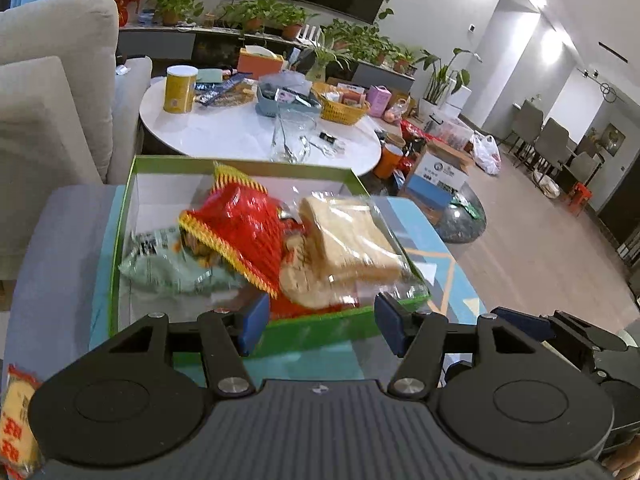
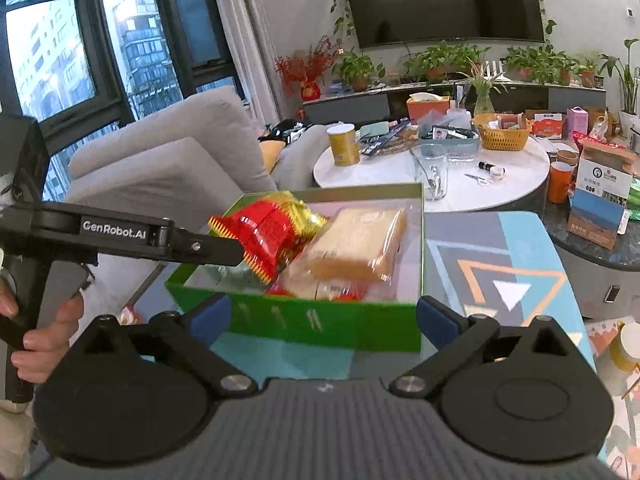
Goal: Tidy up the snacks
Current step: 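Move the left gripper to the yellow-green seed bag while the right gripper moves to the brown paper bag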
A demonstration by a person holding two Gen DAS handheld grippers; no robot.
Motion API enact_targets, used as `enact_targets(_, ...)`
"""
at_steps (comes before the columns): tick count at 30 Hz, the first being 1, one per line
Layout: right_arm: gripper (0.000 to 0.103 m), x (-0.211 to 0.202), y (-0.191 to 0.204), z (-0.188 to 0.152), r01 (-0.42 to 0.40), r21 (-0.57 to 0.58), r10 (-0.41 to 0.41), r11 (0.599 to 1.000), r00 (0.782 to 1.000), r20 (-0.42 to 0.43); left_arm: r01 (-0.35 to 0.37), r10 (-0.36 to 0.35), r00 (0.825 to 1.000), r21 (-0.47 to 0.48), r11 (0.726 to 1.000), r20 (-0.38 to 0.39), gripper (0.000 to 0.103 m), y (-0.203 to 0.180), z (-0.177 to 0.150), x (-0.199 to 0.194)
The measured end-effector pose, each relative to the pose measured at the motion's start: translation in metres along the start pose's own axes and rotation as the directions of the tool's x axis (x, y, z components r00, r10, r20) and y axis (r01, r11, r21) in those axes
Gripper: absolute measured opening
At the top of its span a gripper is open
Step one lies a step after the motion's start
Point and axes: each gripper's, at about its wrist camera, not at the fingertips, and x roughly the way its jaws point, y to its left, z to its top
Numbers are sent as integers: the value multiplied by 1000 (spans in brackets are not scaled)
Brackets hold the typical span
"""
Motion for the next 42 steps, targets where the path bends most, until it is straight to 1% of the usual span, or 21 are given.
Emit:
enact_targets(3,71,-5,3,-8,0,0,0,1000,1000,-2,12,-12,1000,-8,1000,-17,55,-2,-10,-1)
enact_targets(9,71,-12,4,-25,0,43,1,999,1000,-8,20,-21,999,-16,1000,-50,55,-7,-29,0)
enact_targets(16,71,-19,7,-45,-3,53,4,999,1000,-21,27,-29,996,-17,999,-82,55,-14,-51,3)
enact_targets(21,71,-20,8,-60,-10,71,13,997,999,-47,25,-27,994,-19,999,-102,55,-16,-66,6)
enact_targets(27,71,-21,8,-74,-34,109,42,993,997,-68,34,-40,991,-49,998,-131,55,-16,-81,12)
enact_targets(34,71,-12,7,-91,-47,134,64,990,990,-122,28,-40,985,-78,997,-166,55,-11,-95,17)
enact_targets(38,71,-9,12,-98,-55,119,73,991,986,-148,31,-49,980,-91,995,-195,55,-10,-102,21)
enact_targets(41,71,-5,12,-104,-63,131,85,989,982,-170,42,-60,971,-80,996,-230,56,-13,-108,28)
enact_targets(42,71,-5,12,-106,-62,131,84,989,983,-163,40,-54,973,-68,997,-223,56,-15,-110,29)
